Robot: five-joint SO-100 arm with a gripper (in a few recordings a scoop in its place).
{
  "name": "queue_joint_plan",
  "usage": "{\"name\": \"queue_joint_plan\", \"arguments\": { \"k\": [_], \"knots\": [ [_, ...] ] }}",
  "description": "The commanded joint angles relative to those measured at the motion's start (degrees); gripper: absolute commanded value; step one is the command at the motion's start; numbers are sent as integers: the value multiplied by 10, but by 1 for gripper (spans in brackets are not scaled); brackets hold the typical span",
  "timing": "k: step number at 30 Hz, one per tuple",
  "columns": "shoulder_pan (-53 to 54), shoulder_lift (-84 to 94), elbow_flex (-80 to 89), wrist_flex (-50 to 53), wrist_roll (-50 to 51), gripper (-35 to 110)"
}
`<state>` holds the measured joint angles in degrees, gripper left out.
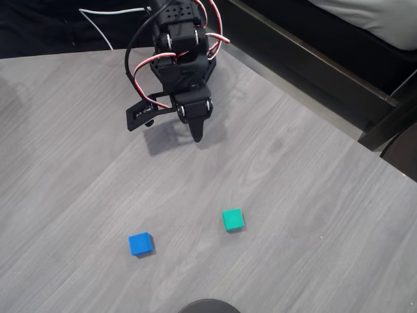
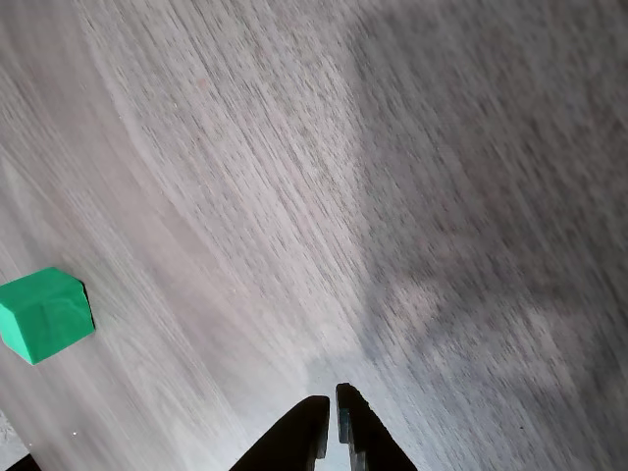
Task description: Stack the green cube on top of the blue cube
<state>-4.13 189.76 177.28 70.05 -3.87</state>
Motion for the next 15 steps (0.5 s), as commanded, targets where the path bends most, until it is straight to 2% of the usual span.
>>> {"name": "queue_joint_plan", "arguments": {
  "k": [1, 15],
  "knots": [
    [-2, 13, 2, 3, -4, 0],
    [-1, 5, 3, -4, -6, 0]
  ]
}}
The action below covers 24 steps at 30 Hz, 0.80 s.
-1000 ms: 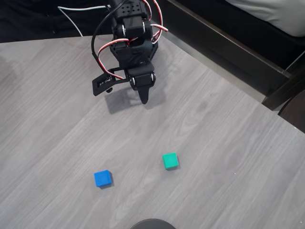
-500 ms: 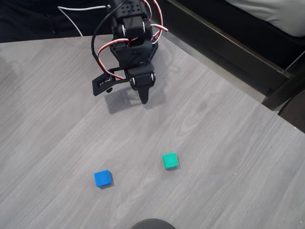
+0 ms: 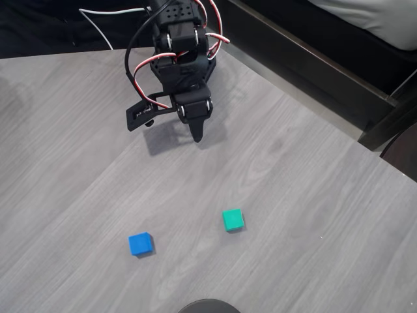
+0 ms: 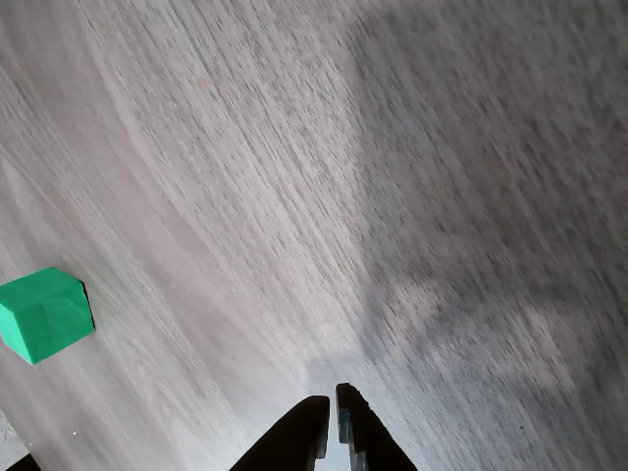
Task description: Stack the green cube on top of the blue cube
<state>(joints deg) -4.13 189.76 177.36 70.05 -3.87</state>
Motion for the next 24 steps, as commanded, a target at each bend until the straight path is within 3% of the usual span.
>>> {"name": "queue_joint_plan", "arguments": {
  "k": [1, 4, 9, 14, 18, 19, 20, 24],
  "knots": [
    [-1, 5, 2, -6, -11, 0],
    [-1, 8, 2, -12, -17, 7],
    [4, 15, -16, -20, -19, 0],
    [-15, -30, -156, -59, -35, 0],
    [-33, -356, -428, -48, -78, 0],
    [-39, -454, -521, 2, -181, 0],
    [-39, -535, -607, 47, -216, 0],
    [-47, -704, -792, 65, -149, 0]
  ]
}}
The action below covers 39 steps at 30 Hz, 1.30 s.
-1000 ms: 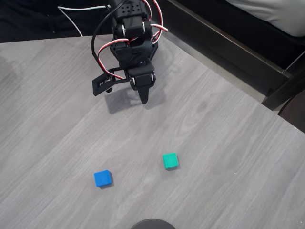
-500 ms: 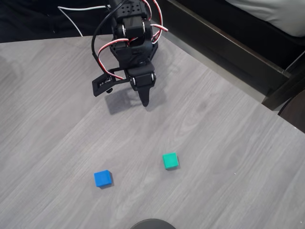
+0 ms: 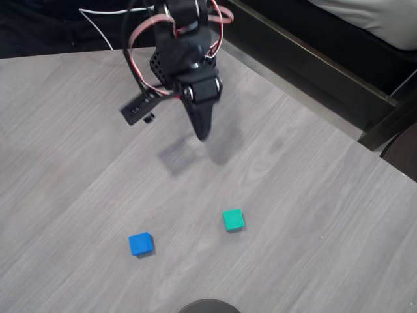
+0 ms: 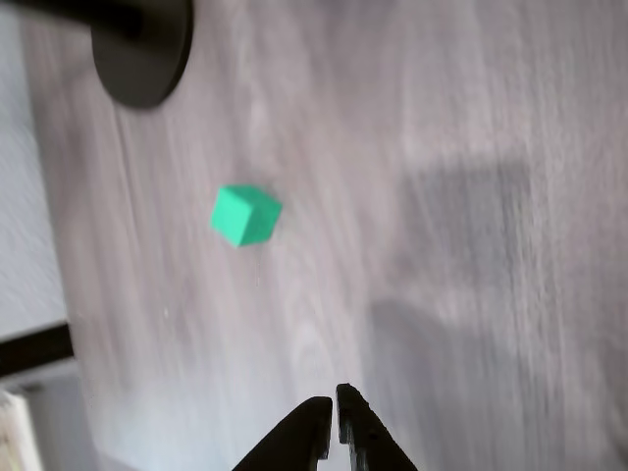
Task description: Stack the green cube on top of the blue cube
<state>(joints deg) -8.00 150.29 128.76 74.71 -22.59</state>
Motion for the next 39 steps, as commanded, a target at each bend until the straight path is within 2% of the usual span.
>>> {"name": "queue_joint_plan", "arguments": {
  "k": [1, 4, 7, 17, 21, 29, 39],
  "knots": [
    [-11, -356, -358, 30, 66, 0],
    [-21, -507, -526, 84, 120, 0],
    [-33, -584, -581, 82, 122, 0],
    [-35, -738, -585, 52, 177, 7],
    [-26, -760, -579, 39, 198, 17],
    [-41, -794, -582, 25, 205, 26],
    [-38, -849, -580, -2, 202, 26]
  ]
}}
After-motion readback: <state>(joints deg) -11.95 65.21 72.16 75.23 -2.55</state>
